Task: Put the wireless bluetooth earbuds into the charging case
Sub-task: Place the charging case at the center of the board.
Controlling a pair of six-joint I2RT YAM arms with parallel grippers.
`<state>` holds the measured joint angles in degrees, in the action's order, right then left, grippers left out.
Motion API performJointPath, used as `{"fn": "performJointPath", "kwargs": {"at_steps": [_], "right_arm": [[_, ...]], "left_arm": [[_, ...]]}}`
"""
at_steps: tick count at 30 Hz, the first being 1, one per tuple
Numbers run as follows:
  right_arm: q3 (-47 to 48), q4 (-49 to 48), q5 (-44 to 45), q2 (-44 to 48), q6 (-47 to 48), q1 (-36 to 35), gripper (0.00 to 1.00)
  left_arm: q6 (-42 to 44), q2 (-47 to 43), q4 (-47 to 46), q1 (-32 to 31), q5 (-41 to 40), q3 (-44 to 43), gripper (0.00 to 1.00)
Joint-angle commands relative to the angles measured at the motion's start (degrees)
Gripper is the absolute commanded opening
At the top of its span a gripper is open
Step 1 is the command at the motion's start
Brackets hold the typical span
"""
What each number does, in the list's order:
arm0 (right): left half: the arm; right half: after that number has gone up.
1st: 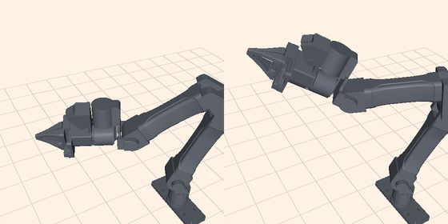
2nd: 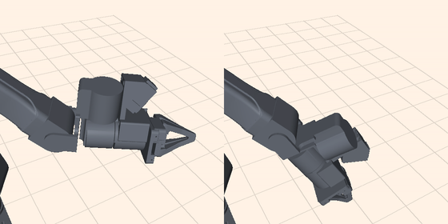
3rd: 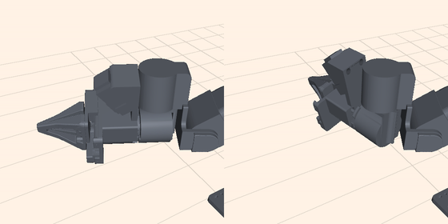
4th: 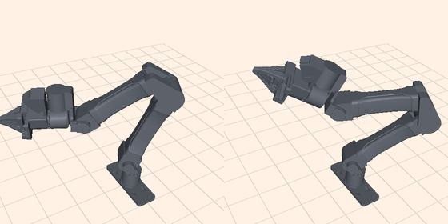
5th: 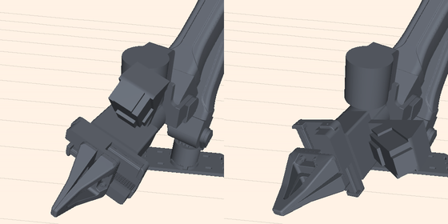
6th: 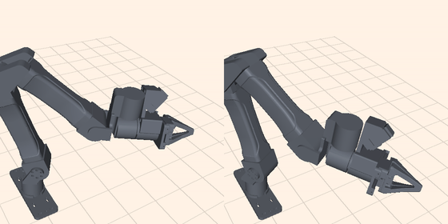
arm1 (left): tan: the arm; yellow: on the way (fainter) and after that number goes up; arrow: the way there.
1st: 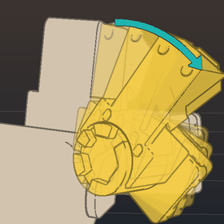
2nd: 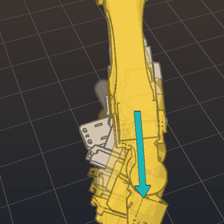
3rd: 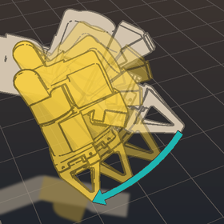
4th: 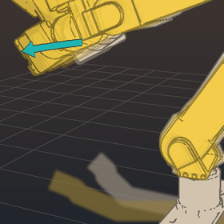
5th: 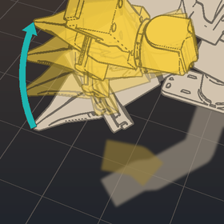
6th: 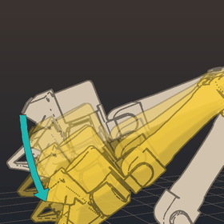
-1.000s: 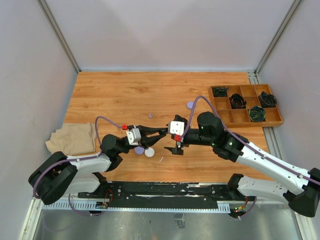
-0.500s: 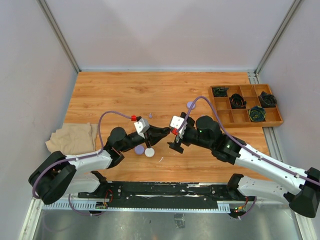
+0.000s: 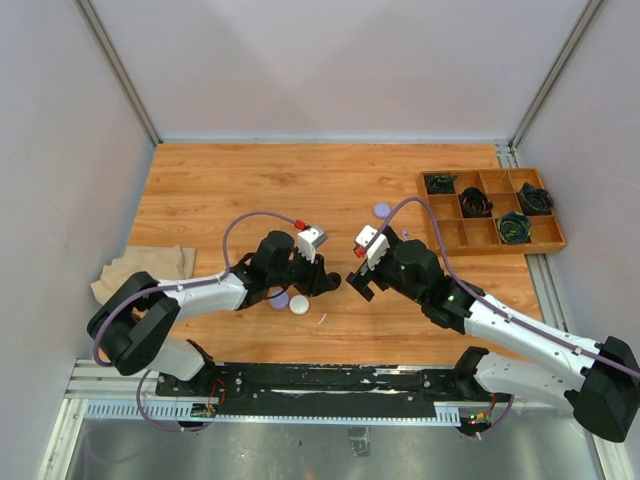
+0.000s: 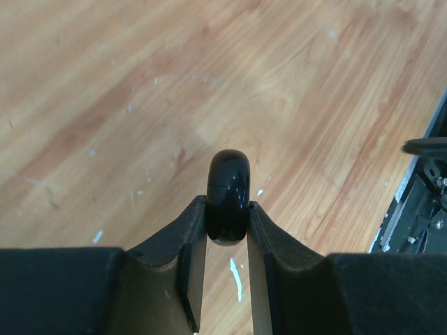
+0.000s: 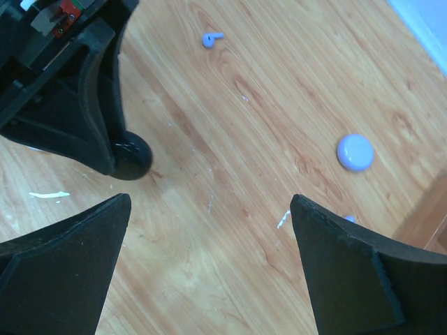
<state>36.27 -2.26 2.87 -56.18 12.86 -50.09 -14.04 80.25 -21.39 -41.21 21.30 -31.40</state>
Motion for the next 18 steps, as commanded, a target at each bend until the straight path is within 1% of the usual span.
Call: {"fn": "performJointPath", "kwargs": {"at_steps": [1,3,5,9,11,15,18], "right_arm": [[-3.5,-5.9,1.4,1.5,-3.0,2.9,0.99],[-5.0,-7.3,1.3,1.9,-3.6,3.9,0.99],[-6.5,-8.8,1.4,2.0,-4.3,4.6,0.99],[-9.1,-11.8,2.1,2.2,-5.8,5.9,0.99],[-10.3,-13.0,2.3,2.3,-6.4,6.6,0.99],[-11.8,-15.0,2.0,2.1,-6.7,7.3,0.99],[-12.3,-15.7,1.4,1.6,-6.8,7.5,0.99]], "left_arm": [[-6.9,3.7,13.8,0.3,-2.5,-5.5,0.00],[-9.7,5.7,20.2,0.3,-4.6,-8.0,0.00],[-9.8,7.1,23.8,0.3,-3.9,-9.4,0.00],[-11.3,6.3,25.2,0.3,-2.2,-8.0,0.00],[-11.8,5.7,26.4,0.2,-2.1,-7.8,0.05],[-12.8,5.4,28.2,-0.1,-2.6,-7.5,0.18],[-13.4,5.9,29.1,-0.7,-3.1,-7.9,0.24]]}}
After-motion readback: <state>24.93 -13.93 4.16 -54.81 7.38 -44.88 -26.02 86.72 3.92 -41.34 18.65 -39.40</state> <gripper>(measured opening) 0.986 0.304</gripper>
